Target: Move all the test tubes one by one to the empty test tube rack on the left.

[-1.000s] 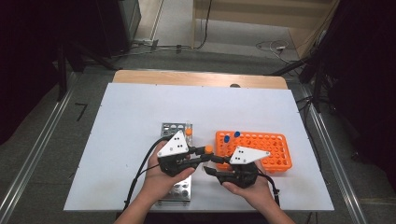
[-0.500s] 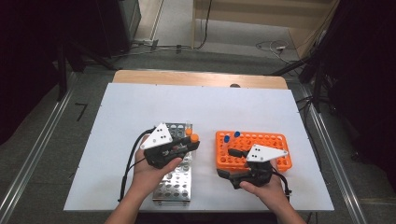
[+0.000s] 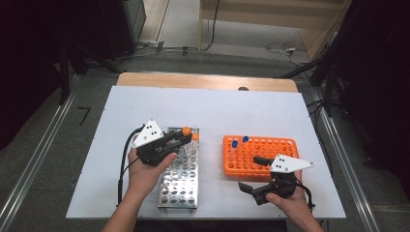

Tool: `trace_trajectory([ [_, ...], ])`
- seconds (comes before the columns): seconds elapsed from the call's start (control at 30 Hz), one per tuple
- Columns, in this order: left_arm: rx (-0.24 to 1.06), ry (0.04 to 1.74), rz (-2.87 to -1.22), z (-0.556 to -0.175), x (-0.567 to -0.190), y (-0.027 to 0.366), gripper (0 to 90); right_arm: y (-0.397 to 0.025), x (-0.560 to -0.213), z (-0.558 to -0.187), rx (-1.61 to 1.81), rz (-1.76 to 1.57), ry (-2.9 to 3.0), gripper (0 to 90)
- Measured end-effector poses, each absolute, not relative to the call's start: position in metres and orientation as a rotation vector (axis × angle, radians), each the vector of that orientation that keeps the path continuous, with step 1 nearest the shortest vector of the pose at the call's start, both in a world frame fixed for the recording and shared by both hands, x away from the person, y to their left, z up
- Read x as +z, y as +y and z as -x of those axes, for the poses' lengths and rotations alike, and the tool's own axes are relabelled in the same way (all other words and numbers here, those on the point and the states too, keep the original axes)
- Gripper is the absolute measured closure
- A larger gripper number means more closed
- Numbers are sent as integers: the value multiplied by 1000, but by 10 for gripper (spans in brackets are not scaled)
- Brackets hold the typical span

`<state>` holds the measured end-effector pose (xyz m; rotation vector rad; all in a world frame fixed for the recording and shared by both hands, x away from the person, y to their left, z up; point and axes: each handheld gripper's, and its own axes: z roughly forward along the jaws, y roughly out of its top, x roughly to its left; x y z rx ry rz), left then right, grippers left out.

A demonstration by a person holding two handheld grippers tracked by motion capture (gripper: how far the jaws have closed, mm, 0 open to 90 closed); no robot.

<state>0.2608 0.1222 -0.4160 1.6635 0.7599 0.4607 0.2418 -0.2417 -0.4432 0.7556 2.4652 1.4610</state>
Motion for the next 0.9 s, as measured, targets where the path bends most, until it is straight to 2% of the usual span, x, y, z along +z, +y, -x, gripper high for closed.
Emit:
trace_trajectory([
  [0.5,496,780,-1670,-265,-427,108,756,-243,-446,-245,1448,-774,2455,0],
  [0.9,495,802,-1769,-264,-435,104,755,-243,-448,-246,1427,-783,2453,0],
])
